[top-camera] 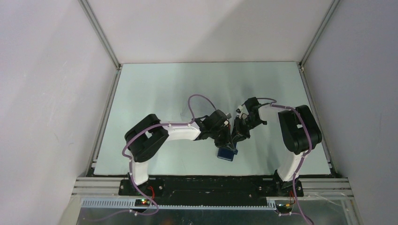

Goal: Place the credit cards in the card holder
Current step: Close the card holder at the center of the board.

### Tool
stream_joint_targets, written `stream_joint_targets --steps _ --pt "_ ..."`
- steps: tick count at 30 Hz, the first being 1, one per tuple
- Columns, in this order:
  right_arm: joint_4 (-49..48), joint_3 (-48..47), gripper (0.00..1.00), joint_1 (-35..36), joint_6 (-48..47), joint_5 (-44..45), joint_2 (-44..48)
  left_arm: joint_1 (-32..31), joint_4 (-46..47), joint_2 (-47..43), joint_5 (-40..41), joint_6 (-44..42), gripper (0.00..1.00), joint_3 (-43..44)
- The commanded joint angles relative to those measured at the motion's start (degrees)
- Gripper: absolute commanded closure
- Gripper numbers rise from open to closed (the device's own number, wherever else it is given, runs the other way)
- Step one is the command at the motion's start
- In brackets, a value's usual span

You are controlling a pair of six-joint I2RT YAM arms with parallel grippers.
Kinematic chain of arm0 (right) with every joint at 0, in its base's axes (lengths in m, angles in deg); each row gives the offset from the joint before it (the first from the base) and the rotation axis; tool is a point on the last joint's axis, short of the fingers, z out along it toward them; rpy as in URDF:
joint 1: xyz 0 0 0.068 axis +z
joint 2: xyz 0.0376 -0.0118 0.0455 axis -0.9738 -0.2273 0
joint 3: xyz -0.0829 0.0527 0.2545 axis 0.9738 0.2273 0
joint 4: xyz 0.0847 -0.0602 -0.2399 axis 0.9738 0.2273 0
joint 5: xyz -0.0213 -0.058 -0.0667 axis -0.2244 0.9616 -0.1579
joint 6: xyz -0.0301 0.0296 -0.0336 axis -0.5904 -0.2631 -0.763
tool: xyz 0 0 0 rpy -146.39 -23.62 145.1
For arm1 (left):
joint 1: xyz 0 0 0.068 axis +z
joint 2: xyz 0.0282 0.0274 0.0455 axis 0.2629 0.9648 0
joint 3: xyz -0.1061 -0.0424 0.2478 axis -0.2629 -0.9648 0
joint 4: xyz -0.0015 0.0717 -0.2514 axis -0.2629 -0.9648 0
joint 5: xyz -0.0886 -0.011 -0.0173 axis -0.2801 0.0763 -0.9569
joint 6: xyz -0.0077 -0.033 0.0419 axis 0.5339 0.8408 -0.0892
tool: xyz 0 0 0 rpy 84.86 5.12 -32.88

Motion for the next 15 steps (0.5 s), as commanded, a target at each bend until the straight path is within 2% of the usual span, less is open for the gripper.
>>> stream_joint_targets --steps 1,15 --pt "0.9 -0.7 0.84 0.2 -2.8 8.4 1.1 -0.2 0.8 -1.0 0.8 0.2 1.0 1.2" --pt "3.7 -0.7 0.83 0.6 -3.4 11.3 5.1 0.4 -5.7 -3.2 7.9 -4.6 1.0 1.4"
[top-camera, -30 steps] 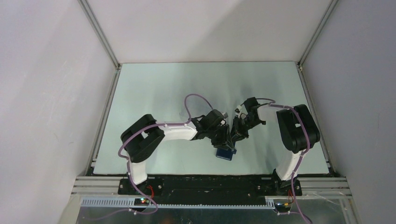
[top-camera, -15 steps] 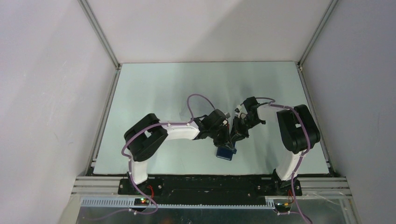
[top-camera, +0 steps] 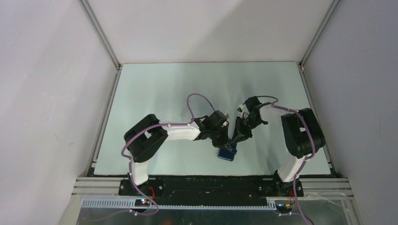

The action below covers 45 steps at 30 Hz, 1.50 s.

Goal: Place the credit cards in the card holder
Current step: Close the card holder at the center of the board.

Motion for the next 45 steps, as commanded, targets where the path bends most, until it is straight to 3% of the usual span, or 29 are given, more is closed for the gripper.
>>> stream_joint_targets --steps 1,15,27,45 --pt "1.0 -0.7 0.82 0.2 -1.9 5.2 1.9 0.2 -2.2 -2.8 3.5 -3.1 1.0 1.5" --pt "2.0 -1.6 0.77 0.4 -1.7 4.2 5.0 0.2 -2.9 -1.5 5.1 -5.0 1.0 3.3" --pt "5.8 -1.4 0.79 1.5 -1.6 4.6 9.9 0.1 -3.8 0.2 6.1 -6.0 1.0 3.8" --pt "1.7 2.2 0.85 4.9 -0.3 5.7 6.5 -0.1 -5.3 2.3 8.8 -7.1 1.0 3.7"
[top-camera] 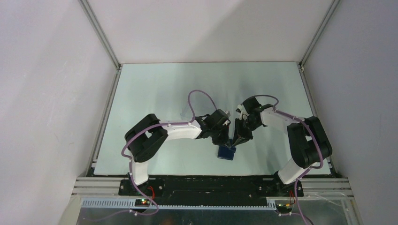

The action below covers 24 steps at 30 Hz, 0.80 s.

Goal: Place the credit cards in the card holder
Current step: Close the card holder at the center of the board.

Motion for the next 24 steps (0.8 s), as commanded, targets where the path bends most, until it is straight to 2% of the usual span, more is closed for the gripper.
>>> stream_joint_targets --steps 1,14,16,17,19,21,24 --pt "-1.5 0.3 0.85 1.4 0.6 1.8 -1.7 -0.1 -2.3 2.0 4.1 -2.2 1.0 1.1" --pt "-2.6 1.5 0.88 4.7 1.1 9.8 -6.1 -0.1 -5.2 1.1 5.5 -3.0 0.98 1.9" --pt "-2.7 1.5 0.88 5.0 1.1 10.5 -6.5 -0.1 -5.8 0.2 5.7 -3.2 0.9 2.2" --pt "-2.7 1.5 0.88 5.2 1.2 10.5 -6.6 -0.1 -6.1 -0.6 5.8 -3.3 0.81 2.3" --pt "-2.9 1.5 0.88 5.4 1.4 10.6 -6.8 0.0 -6.2 -1.8 5.8 -3.4 0.71 2.5" --pt "-3.0 1.6 0.88 5.7 1.7 10.8 -6.8 0.1 -6.2 -2.9 5.6 -3.5 0.65 2.6" --pt "-3.0 1.5 0.88 5.8 1.7 11.1 -7.0 0.4 -6.2 -4.1 5.5 -3.6 0.63 2.7"
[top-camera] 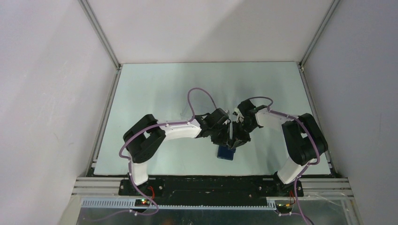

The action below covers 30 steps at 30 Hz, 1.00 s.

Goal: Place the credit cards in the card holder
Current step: Close the card holder at the center of the board.

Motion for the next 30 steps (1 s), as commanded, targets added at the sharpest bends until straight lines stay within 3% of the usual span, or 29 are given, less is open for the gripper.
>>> stream_joint_targets --steps 1,10,20,30 --pt "-2.3 1.7 0.88 2.1 -0.2 7.1 -3.6 0.7 -2.4 -3.6 3.0 -2.1 0.62 1.2" --pt "-2.7 1.7 0.88 2.3 0.3 6.7 -3.3 0.9 -3.4 -2.1 2.8 -3.2 0.67 0.9" --pt "-3.6 1.7 0.87 2.8 0.9 6.6 -4.8 0.8 -3.2 -0.9 1.6 -3.3 0.56 1.4" --pt "-4.1 1.7 0.87 3.0 1.3 6.6 -5.7 -0.5 -3.3 2.5 0.3 -3.4 0.71 2.6"
